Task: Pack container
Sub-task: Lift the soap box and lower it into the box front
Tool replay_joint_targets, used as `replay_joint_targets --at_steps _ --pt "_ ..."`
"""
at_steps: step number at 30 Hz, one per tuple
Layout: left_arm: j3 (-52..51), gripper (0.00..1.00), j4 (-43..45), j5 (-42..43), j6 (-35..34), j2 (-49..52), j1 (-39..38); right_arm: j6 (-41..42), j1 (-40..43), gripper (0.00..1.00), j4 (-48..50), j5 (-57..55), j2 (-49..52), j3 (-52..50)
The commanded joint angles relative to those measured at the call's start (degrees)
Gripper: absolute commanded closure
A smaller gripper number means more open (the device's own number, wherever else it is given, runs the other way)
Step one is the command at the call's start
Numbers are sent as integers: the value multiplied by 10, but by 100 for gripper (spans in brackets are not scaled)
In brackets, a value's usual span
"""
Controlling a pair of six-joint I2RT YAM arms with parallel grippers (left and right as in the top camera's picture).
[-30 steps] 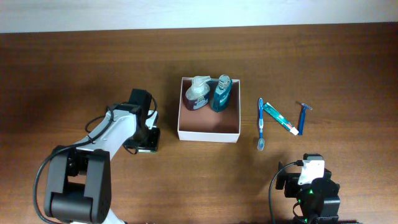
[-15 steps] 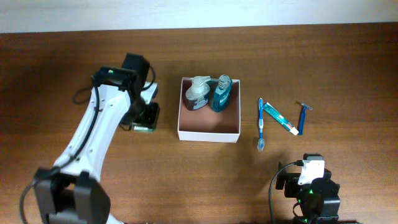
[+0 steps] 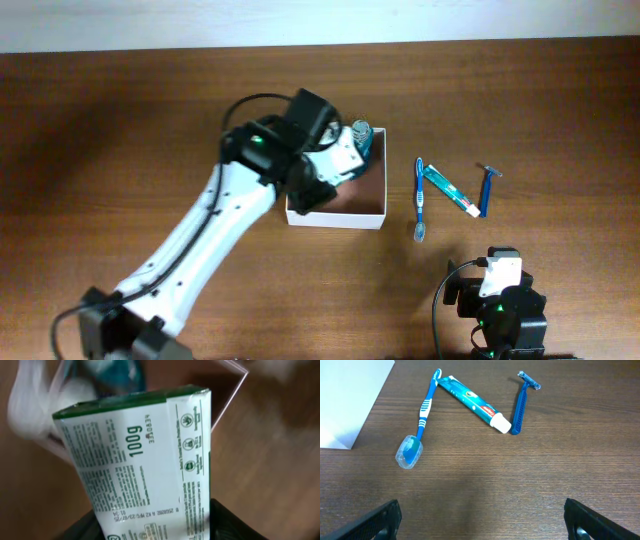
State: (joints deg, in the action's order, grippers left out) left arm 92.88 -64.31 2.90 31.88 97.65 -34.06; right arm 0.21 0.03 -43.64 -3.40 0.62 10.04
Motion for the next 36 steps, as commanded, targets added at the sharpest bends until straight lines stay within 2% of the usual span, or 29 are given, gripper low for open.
replay_joint_targets --at_steps 1,9,11,14,19,20,21,22,32,36 --pt "-2 81 34 -23 88 35 -12 5 4 1 -1 1 -4 -5" --pt "-2 78 69 -22 129 119 -12 5 3 1 -1 1 -4 -5" --pt "-2 73 71 -22 129 132 -12 5 3 1 -1 1 -4 -5" --pt "-2 60 77 -22 128 151 -12 5 4 1 -1 1 -4 -5" --pt "-1 53 78 -23 128 162 -12 5 4 1 -1 1 -4 -5" --pt "0 43 77 -23 125 160 -12 5 3 1 -1 1 -4 -5" --pt "1 29 75 -23 118 158 -12 5 4 1 -1 1 -4 -5" --pt "3 0 71 -23 111 155 -12 5 3 1 -1 1 -4 -5" --pt "95 0 -49 -23 33 92 -12 5 4 1 -1 1 -4 -5" --pt "128 0 -96 -23 -19 55 -6 5 3 1 -1 1 -4 -5"
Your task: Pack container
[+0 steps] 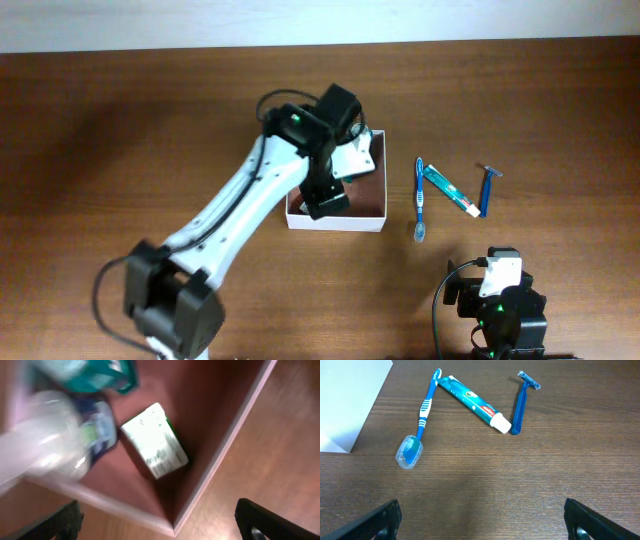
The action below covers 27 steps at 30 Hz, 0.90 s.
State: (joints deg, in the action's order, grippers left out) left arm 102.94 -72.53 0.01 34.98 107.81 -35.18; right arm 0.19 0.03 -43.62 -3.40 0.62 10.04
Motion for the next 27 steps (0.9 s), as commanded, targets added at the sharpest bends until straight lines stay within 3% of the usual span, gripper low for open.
replay_joint_targets --at_steps 1,6,11,19,27 --pt "32 0 -22 6 -75 -57 10 5 3 1 -1 1 -4 -5" --pt "36 0 -44 6 -201 -106 69 5 3 1 -1 1 -4 -5" --pt "36 0 -73 6 -291 -149 194 5 4 1 -1 1 -4 -5" --pt "36 0 -103 12 -298 -163 356 5 3 1 -1 1 -4 -5" --pt "36 0 -97 17 -298 -163 387 5 3 1 27 2 -4 -5"
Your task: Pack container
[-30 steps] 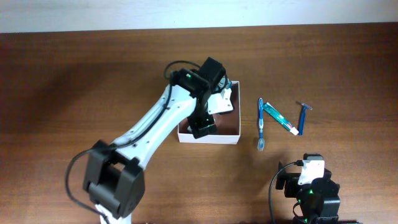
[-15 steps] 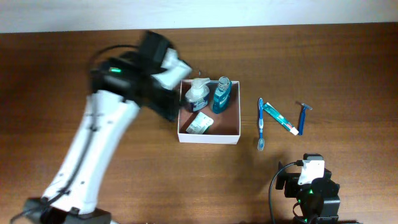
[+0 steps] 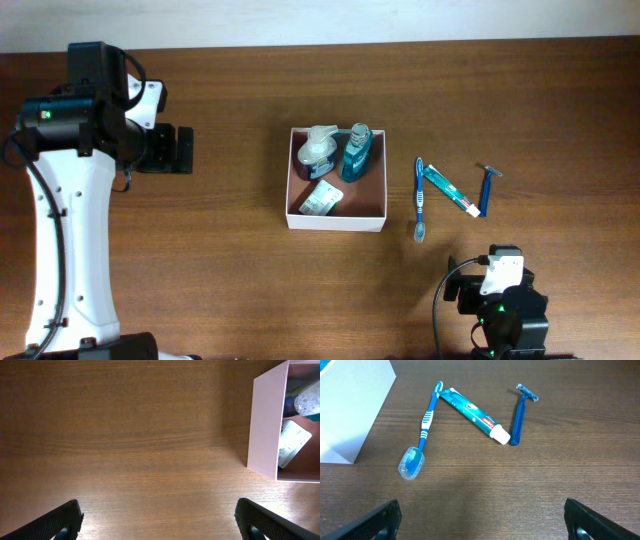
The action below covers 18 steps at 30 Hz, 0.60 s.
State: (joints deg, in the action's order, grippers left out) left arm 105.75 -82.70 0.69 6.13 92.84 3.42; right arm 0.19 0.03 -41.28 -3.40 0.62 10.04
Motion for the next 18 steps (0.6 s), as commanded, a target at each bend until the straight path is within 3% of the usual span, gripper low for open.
replay_joint_targets --at_steps 1,4,9,11,14,18 --pt "8 0 11 11 -10 -14 1 5 3 1 3 2 -4 -5" --pt "8 0 14 10 -10 -14 1 7 3 1 31 61 -4 -5" --pt "8 0 14 10 -10 -14 1 14 3 1 156 212 -4 -5" --pt "8 0 14 10 -10 -14 1 71 3 1 191 295 -4 -5" --pt "8 0 14 10 -10 -14 1 129 4 1 219 322 -4 -5" --pt "8 0 14 10 -10 -14 1 280 3 1 258 329 -4 -3"
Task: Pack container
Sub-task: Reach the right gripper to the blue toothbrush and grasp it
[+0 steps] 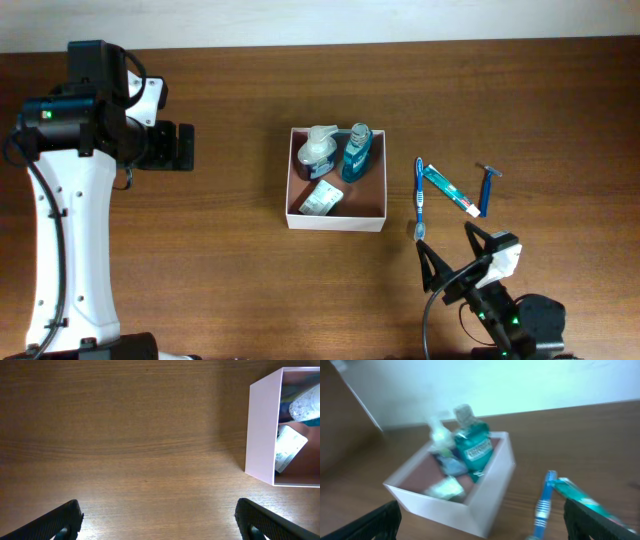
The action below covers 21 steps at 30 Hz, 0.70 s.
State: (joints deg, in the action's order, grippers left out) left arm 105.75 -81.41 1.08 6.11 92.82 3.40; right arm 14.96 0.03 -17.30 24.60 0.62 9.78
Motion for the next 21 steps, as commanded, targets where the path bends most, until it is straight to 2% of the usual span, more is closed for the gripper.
replay_joint_targets --at_steps 1,5,9,12,15,21 --pt "8 0 1 7 -9 -13 1 143 3 2 27 49 -4 3" --pt "8 0 1 7 -9 -13 1 143 3 1 26 48 10 38" --pt "8 0 1 7 -9 -13 1 142 3 1 -8 68 84 107" --pt "8 0 1 7 -9 -13 1 110 3 1 -89 70 182 195" --pt "8 0 1 7 -9 -13 1 0 3 2 -192 60 295 304" --pt "8 0 1 7 -9 -13 1 -104 3 1 -403 -43 541 526"
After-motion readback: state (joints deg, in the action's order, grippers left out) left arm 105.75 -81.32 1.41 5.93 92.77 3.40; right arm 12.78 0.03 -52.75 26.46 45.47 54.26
